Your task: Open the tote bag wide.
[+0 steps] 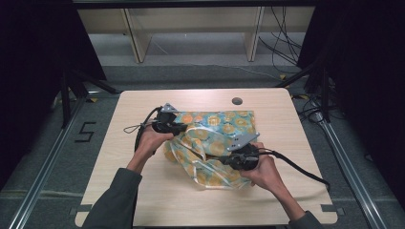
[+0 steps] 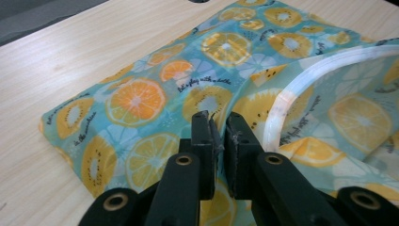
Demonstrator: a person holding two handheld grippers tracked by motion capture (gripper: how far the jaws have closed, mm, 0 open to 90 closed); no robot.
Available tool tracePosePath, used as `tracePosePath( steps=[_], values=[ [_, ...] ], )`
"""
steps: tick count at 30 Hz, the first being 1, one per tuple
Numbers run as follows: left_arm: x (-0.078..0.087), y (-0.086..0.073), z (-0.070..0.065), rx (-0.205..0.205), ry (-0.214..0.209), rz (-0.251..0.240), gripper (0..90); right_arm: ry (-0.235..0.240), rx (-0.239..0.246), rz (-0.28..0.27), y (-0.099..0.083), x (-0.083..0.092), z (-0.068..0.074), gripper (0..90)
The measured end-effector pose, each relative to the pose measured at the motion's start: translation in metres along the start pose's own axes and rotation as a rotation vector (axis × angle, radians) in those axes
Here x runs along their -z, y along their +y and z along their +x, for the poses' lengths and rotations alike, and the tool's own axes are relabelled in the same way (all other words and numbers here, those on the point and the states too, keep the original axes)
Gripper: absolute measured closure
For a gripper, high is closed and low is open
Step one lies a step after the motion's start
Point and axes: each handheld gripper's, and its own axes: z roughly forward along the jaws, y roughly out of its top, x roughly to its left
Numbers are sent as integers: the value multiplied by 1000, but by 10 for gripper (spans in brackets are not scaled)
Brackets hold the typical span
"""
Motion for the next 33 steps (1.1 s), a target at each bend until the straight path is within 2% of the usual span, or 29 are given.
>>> tracePosePath(
  steps=[1, 2, 3, 6, 8, 10, 12, 13, 14, 16, 17, 18, 19, 20, 21, 22, 23, 25, 27, 29, 30, 31, 33],
  values=[
    [0, 0, 0, 1, 1, 1, 826, -8, 15, 1, 2, 3, -4, 900],
    [-1, -1, 1, -2, -7, 6, 819, -17, -4, -8, 3, 5, -7, 900],
    [-1, -1, 0, -3, -17, 16, 808, -26, 7, -23, 3, 6, -9, 900],
    [0, -2, -1, 2, -13, 12, 768, -47, -16, -34, 8, 12, -20, 900],
    [1, -2, -4, 0, -23, 17, 694, -58, -22, -50, 12, 15, -31, 900],
    [4, -1, -8, -14, -30, 30, 630, -85, -54, -80, 14, 16, -41, 900],
    [8, -1, -12, -19, -26, 32, 570, -90, -77, -93, 18, 17, -54, 900],
    [11, 0, -14, -18, -31, 36, 482, -118, -94, -100, 21, 18, -66, 900],
    [13, 1, -16, -6, -28, 30, 482, -118, -94, -100, 21, 18, -66, 900],
    [20, 4, -21, -8, -10, 13, 429, -133, -116, -97, 23, 15, -75, 900],
    [23, 6, -25, -9, -7, 3, 367, -146, -127, -69, 25, 7, -84, 900],
    [27, 8, -30, -16, -5, -6, 367, -146, -127, -69, 25, 7, -84, 900],
    [33, 11, -36, -35, 1, -18, 343, -162, -135, -53, 25, 4, -89, 900],
    [35, 12, -39, -45, -1, -29, 335, -179, -150, -62, 24, -3, -95, 900],
    [38, 14, -45, -61, -5, -43, 370, -172, -184, -28, 23, -10, -103, 900],
    [39, 16, -52, -77, -28, -50, 370, -172, -184, -28, 23, -10, -103, 900],
    [37, 16, -59, -103, -56, -38, 399, -197, -175, -11, 21, -20, -112, 900],
    [26, 14, -79, -188, -88, 35, 407, -196, -193, 1, 21, -24, -114, 900],
    [12, 10, -90, -240, -107, 88, 422, -195, -199, 18, 22, -30, -118, 900],
    [-1, 4, -98, -279, -123, 123, 420, -203, -208, 7, 21, -34, -120, 900],
    [-9, 0, -101, -272, -122, 128, 415, -204, -201, 17, 21, -35, -121, 900],
    [-15, -2, -103, -288, -113, 140, 398, -204, -210, 41, 20, -35, -121, 900],
    [-24, -7, -105, -324, -100, 136, 396, -208, -207, 27, 20, -37, -121, 900]
  ],
)
